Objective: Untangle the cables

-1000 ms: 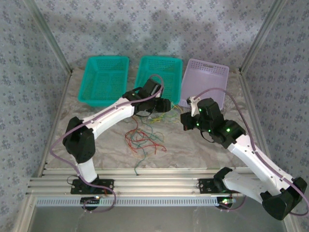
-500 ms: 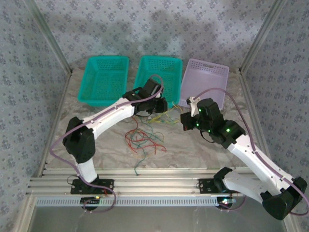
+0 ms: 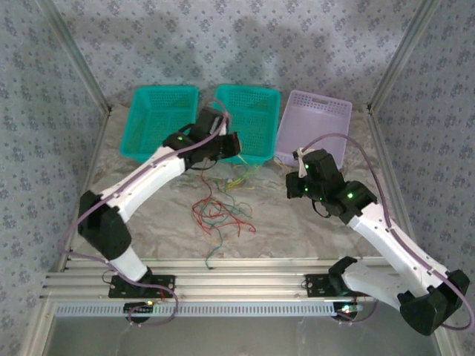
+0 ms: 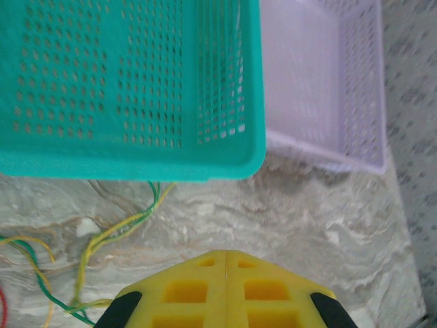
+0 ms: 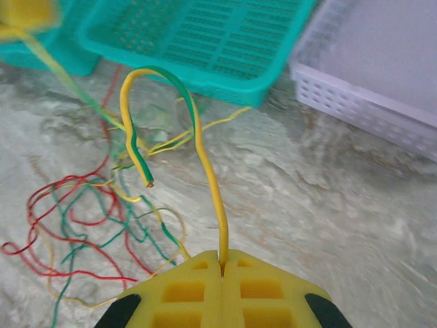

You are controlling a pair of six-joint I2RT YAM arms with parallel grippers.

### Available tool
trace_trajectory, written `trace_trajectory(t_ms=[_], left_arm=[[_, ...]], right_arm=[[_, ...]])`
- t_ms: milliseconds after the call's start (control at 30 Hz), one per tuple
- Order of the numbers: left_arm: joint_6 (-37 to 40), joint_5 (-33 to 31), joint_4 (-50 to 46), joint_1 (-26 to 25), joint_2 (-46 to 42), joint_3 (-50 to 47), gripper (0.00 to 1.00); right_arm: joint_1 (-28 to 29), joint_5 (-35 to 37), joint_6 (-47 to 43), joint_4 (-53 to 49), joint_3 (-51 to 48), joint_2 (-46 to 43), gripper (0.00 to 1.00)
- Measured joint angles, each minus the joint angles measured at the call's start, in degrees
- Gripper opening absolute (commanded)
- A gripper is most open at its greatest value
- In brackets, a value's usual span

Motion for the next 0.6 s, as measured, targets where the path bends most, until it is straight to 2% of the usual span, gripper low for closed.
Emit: trace_trajectory(t_ms=[233, 600], left_arm=[[0.20, -0.98, -2.49, 2.56, -6.56, 3.54, 0.00], [3.58, -4.76, -9.94, 17.20, -19.78, 5.53, 0.00]], right_arm=[[-8.15, 1.40, 3.54, -2.54, -0.04, 0.09, 0.00], [-21.22, 1.84, 8.76, -4.07, -1.97, -4.50, 0.00]])
